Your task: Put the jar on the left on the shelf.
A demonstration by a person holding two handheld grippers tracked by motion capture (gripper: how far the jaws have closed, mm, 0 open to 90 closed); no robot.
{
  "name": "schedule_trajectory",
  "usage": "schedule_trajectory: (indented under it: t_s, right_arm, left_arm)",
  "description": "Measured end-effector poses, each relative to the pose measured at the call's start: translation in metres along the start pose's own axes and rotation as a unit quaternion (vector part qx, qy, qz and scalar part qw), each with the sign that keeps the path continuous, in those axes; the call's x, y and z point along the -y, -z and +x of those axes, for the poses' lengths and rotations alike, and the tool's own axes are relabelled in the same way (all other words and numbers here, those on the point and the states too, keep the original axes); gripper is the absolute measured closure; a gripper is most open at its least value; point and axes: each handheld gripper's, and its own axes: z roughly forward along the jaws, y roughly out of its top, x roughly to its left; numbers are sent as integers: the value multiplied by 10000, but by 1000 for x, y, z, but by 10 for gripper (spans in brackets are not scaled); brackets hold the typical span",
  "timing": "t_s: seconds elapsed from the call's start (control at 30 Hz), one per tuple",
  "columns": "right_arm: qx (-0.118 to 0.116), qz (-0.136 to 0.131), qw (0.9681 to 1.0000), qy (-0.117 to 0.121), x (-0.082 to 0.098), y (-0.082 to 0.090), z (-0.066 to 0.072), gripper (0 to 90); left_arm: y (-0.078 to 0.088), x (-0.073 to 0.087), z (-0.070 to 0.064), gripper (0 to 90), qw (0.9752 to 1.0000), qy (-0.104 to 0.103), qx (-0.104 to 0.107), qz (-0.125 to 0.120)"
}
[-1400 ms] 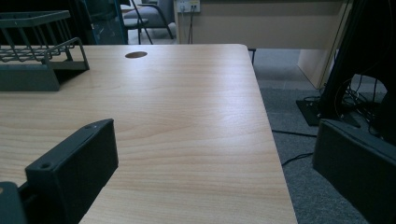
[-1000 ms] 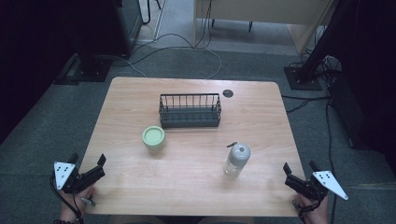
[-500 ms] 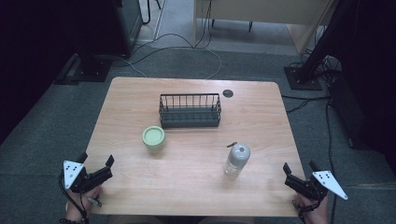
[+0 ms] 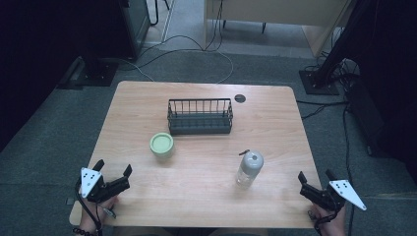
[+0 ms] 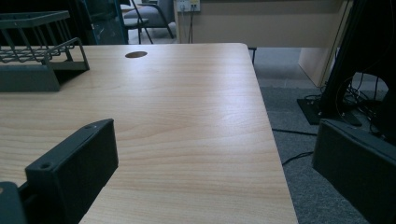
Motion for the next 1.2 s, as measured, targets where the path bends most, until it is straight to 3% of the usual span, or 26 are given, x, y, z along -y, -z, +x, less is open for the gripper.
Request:
schedule_trajectory:
  t_s: [0.23, 0.27, 0.43, 0.67, 0.7, 1.2]
  right_arm:
    - [10, -4, 10000, -13, 0, 0, 0, 1]
    - [10, -4, 10000, -13, 0, 0, 0, 1]
    - [15, -3, 10000, -14, 0, 0, 0, 0]
    - [17, -2, 10000, -16, 0, 0, 0, 1]
    - [19, 0, 10000, -24, 0, 1, 0, 1]
    - [-2, -8, 10000, -30, 0, 1, 0, 1]
  left_arm:
    - [-3, 0, -6, 0, 10000, 7, 58, 10]
    - [-5, 0, -12, 0, 9999, -3, 100, 31]
    - [-6, 0, -13, 0, 9999, -2, 105, 33]
    - [-12, 1, -22, 0, 9997, -114, 203, 106]
    - [-15, 1, -28, 0, 9994, -207, 234, 132]
    - [-26, 0, -40, 0, 9988, -269, 336, 231]
